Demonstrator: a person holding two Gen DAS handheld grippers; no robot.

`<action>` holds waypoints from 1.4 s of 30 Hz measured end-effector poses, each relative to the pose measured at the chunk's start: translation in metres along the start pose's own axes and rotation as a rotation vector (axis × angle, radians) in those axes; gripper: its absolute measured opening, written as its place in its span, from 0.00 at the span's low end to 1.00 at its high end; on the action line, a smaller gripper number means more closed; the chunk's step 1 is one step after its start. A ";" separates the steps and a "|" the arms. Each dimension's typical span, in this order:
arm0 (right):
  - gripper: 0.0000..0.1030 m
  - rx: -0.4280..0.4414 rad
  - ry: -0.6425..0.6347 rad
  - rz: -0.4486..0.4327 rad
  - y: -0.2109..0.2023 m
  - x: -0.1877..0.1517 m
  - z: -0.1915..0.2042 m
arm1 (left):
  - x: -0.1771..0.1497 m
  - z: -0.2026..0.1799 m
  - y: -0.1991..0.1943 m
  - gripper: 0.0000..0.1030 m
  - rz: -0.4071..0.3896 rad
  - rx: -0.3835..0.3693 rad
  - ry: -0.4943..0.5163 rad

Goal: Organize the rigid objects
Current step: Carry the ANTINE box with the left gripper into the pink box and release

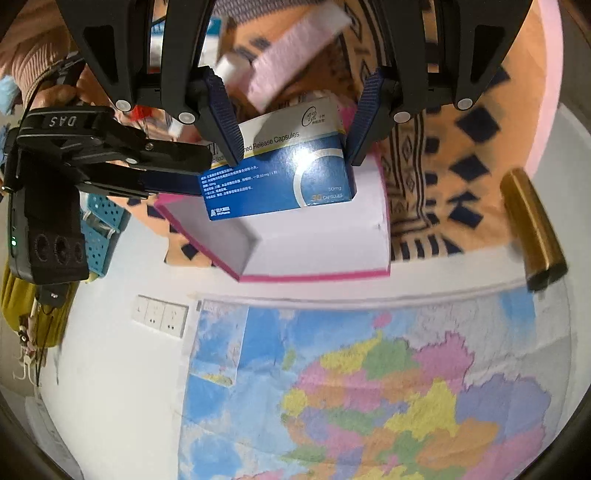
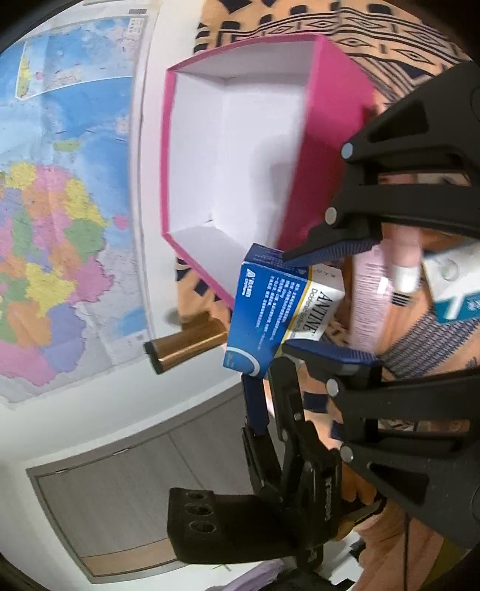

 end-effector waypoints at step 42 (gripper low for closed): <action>0.54 -0.023 0.135 0.091 0.046 0.019 -0.070 | 0.019 0.020 0.049 0.58 0.058 0.030 -0.048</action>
Point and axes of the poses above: each gripper's, at about its wrist camera, not at the fingertips, and y roughly the way its jaws point, z to its left, x to its top, the point moved 9 cm from there along y, roughly the way its jaws point, and after that the axes turned 7 degrees about z, right-handed, at the moved point
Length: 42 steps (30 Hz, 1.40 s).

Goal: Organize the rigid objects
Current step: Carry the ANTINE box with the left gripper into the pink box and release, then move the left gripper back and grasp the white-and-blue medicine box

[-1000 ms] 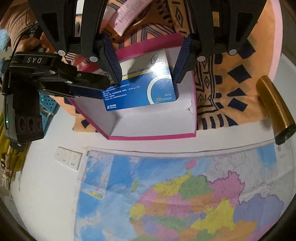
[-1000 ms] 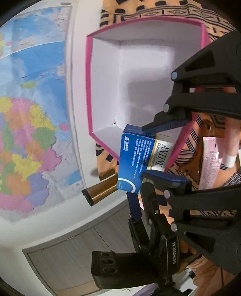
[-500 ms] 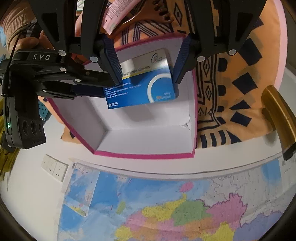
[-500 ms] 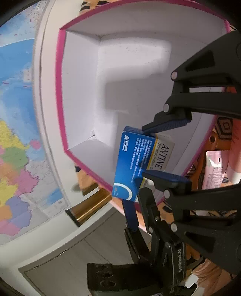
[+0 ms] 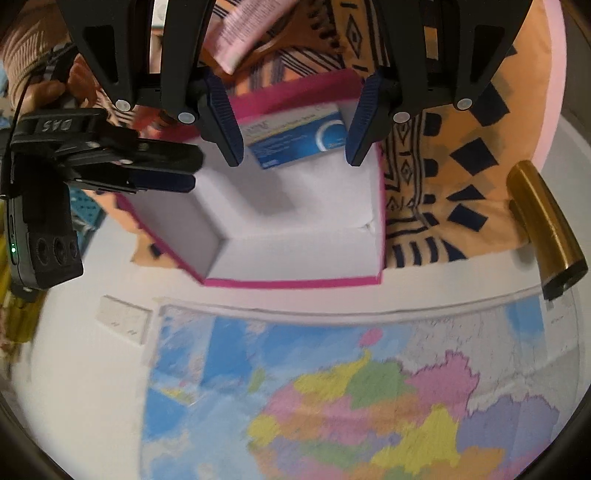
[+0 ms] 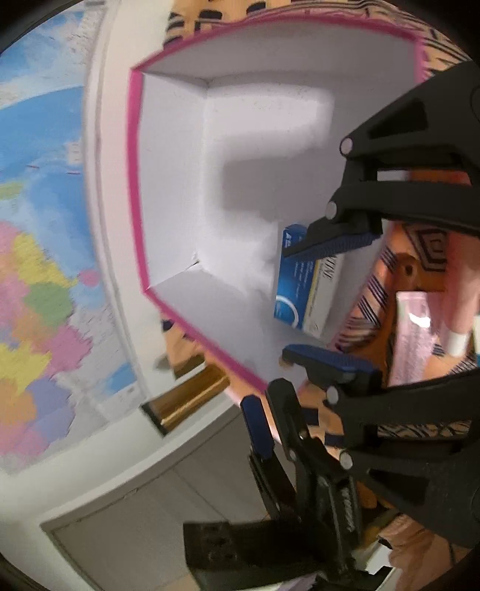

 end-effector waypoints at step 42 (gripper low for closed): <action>0.50 -0.004 0.177 0.156 -0.058 -0.219 0.004 | -0.171 -0.105 0.024 0.57 0.322 -0.266 0.149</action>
Point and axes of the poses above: each gripper's, at about its wrist camera, not at the fingertips, and y roughly the way its jaws point, z to its left, x to its top, the point moved 9 cm from there along y, roughly the way its jaws point, and after that the axes turned 7 degrees about z, right-handed, at the moved point
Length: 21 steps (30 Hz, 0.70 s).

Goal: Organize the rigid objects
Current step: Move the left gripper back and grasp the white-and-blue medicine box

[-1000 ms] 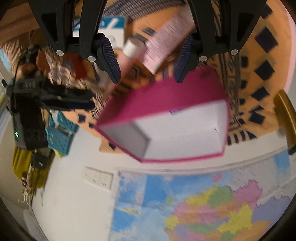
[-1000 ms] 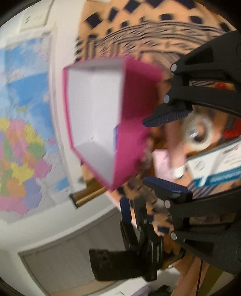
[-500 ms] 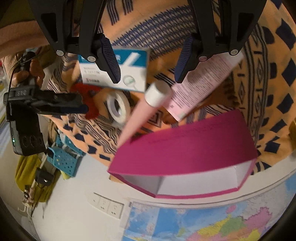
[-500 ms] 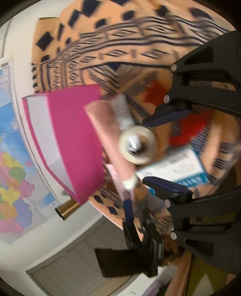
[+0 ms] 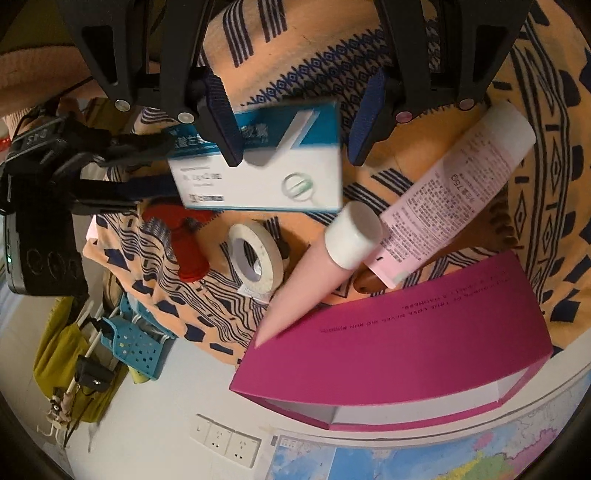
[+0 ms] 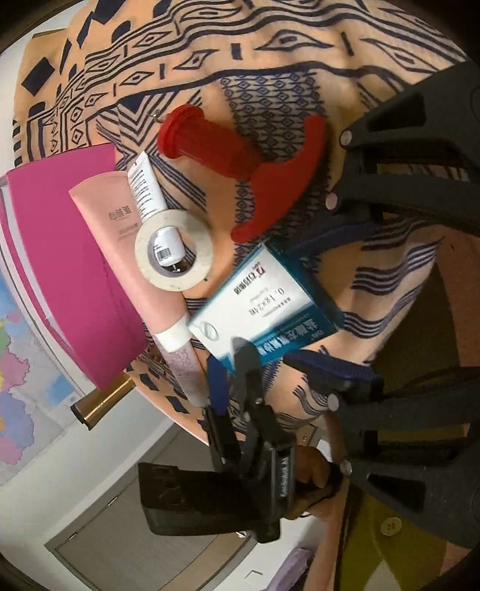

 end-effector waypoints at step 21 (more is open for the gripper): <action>0.50 0.005 -0.093 -0.051 0.013 0.048 0.029 | -0.004 0.023 -0.038 0.57 -0.064 0.057 -0.111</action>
Point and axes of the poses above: each gripper's, at about its wrist camera, not at the fingertips, and y roughly the way its jaws point, z to its left, x to its top, the point moved 9 cm from there along y, roughly the way its jaws point, and after that the axes turned 7 degrees about z, right-handed, at the moved point
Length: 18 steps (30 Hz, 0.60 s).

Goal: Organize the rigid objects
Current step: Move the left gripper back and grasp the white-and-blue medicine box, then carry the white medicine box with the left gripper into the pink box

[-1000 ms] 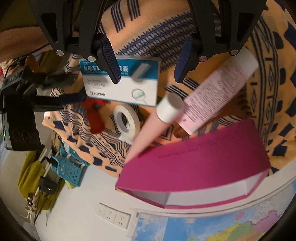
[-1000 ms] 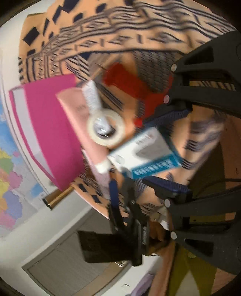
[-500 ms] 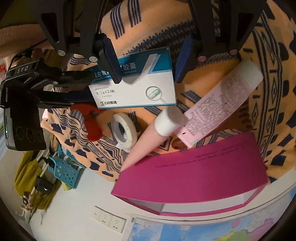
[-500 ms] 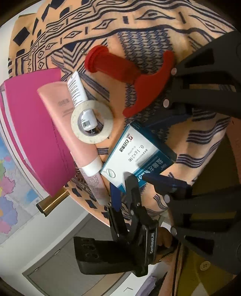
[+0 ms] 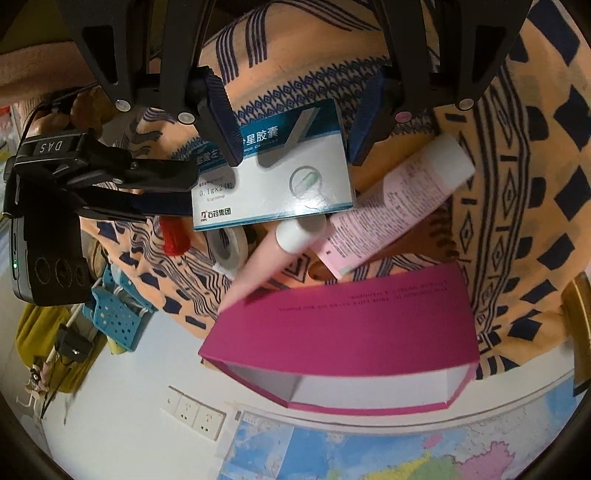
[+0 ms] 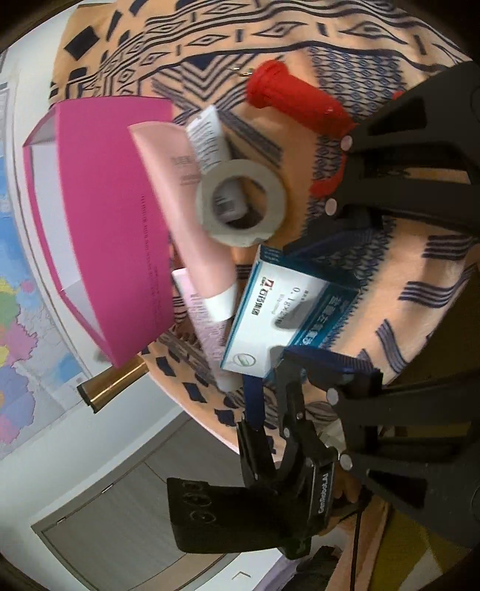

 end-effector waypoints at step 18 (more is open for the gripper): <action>0.50 -0.017 -0.080 -0.071 -0.014 0.036 0.013 | 0.036 0.007 -0.033 0.57 -0.101 0.017 -0.001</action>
Point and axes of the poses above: each gripper's, at about its wrist camera, not at the fingertips, and y roughly the way its jaws point, z to its left, x to its top, the point moved 9 cm from there along y, roughly the way its jaws point, and after that the axes turned 7 degrees about z, right-handed, at the moved point
